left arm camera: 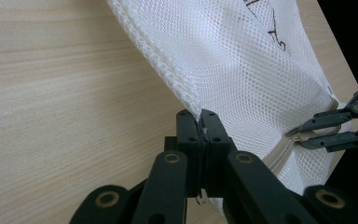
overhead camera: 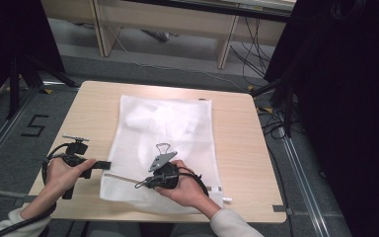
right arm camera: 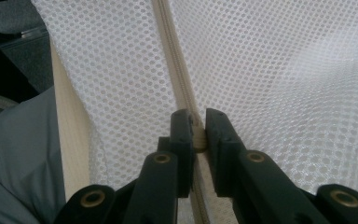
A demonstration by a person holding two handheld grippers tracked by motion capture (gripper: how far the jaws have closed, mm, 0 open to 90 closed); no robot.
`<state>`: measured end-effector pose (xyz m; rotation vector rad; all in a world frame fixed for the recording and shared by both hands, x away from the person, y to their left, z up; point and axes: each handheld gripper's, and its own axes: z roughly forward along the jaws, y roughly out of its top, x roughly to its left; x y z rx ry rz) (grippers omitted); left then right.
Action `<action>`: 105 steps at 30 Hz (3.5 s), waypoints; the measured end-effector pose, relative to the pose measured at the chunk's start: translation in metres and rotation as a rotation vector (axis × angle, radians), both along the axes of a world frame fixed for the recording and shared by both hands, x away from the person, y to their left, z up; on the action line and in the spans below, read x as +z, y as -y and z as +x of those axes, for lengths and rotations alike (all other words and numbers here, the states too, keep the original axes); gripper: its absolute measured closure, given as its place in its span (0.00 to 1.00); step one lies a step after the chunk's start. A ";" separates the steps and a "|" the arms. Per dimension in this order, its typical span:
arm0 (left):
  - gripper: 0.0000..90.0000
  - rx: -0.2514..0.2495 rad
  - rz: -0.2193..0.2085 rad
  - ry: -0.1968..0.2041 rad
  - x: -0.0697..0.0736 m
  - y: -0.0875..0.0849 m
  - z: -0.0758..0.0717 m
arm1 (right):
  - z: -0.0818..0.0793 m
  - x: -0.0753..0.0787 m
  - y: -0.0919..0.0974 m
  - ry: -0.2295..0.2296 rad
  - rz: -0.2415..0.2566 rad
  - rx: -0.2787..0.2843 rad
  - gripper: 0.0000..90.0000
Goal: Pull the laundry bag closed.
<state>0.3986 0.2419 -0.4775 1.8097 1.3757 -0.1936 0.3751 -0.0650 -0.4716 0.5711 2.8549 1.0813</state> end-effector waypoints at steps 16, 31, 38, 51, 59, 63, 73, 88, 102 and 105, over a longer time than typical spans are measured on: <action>0.97 0.000 0.001 0.002 0.000 -0.002 0.001 | 0.003 -0.001 0.016 0.008 -0.015 -0.024 0.92; 0.97 0.005 0.003 0.002 0.000 -0.002 0.001 | 0.005 -0.002 0.031 0.010 -0.019 -0.029 0.92; 0.97 0.004 -0.004 0.002 0.000 -0.002 0.001 | 0.005 -0.001 0.031 0.009 -0.005 -0.037 0.92; 0.97 0.006 0.005 0.003 0.001 -0.003 0.000 | 0.004 0.001 0.043 -0.006 -0.016 -0.067 0.92; 0.97 0.009 0.014 0.004 0.000 -0.003 0.001 | 0.004 0.001 0.055 -0.002 -0.017 -0.085 0.92; 0.97 0.017 0.015 0.011 0.000 -0.001 0.000 | 0.003 0.001 0.058 -0.007 -0.012 -0.085 0.92; 0.97 0.012 0.015 0.004 0.000 -0.003 0.001 | 0.002 0.001 0.067 -0.004 -0.022 -0.104 0.92; 0.97 0.007 0.005 -0.001 0.000 -0.004 0.001 | 0.001 0.004 0.078 0.002 -0.004 -0.119 0.92; 0.97 0.005 0.018 0.000 -0.001 -0.005 0.001 | -0.002 0.004 0.088 -0.003 -0.003 -0.140 0.92; 0.97 0.007 0.017 0.000 -0.001 -0.004 0.001 | -0.002 0.004 0.094 -0.009 -0.004 -0.154 0.92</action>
